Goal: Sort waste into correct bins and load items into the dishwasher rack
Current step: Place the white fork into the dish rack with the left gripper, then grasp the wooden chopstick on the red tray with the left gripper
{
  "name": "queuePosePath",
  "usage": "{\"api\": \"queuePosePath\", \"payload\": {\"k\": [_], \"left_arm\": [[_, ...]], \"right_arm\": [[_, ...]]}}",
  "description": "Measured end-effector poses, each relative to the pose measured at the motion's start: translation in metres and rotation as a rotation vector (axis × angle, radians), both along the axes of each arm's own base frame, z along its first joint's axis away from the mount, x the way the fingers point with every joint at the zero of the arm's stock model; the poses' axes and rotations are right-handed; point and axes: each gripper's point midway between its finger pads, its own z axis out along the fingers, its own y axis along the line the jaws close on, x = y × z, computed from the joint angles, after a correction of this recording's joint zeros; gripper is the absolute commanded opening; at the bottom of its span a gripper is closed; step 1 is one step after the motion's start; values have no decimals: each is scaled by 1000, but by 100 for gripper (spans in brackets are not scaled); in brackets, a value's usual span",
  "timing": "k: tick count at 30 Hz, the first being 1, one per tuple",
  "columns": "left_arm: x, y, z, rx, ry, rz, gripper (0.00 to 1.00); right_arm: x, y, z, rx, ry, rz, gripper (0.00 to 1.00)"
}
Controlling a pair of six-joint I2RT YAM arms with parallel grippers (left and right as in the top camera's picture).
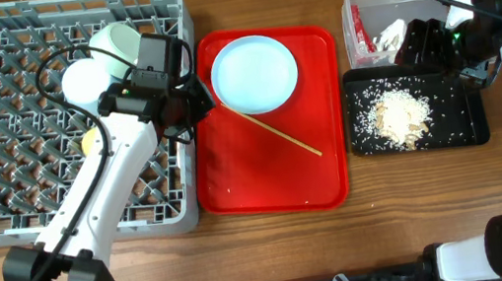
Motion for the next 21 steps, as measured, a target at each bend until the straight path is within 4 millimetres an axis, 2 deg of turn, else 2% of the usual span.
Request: {"api": "queuePosePath", "payload": {"k": [1, 2, 3, 4, 6, 10, 14, 18, 21], "left_arm": [[0, 0, 0, 0, 0, 0, 6], [0, 0, 0, 0, 0, 0, 22], [0, 0, 0, -1, 0, 0, 54], [0, -1, 0, -6, 2, -1, 62], [0, -7, 2, -35, -1, -13, 61], [-1, -33, 10, -131, -12, -68, 43], [-12, -58, 11, -143, -8, -114, 49], [-24, -79, 7, -118, 5, -76, 33], [-29, -103, -3, -104, 1, -56, 30]], "right_arm": [[0, 0, 0, 0, 1, 0, 89], [0, 0, 0, 0, 2, 0, 89], [0, 0, 0, 0, 2, 0, 89], [0, 0, 0, 0, 2, 0, 89], [0, 0, 0, 0, 2, 0, 89], [0, 0, 0, 0, 2, 0, 89], [0, 0, 0, 0, 2, 0, 89], [0, 0, 0, 0, 2, 0, 89], [0, 0, 0, 0, 2, 0, 89]]}}
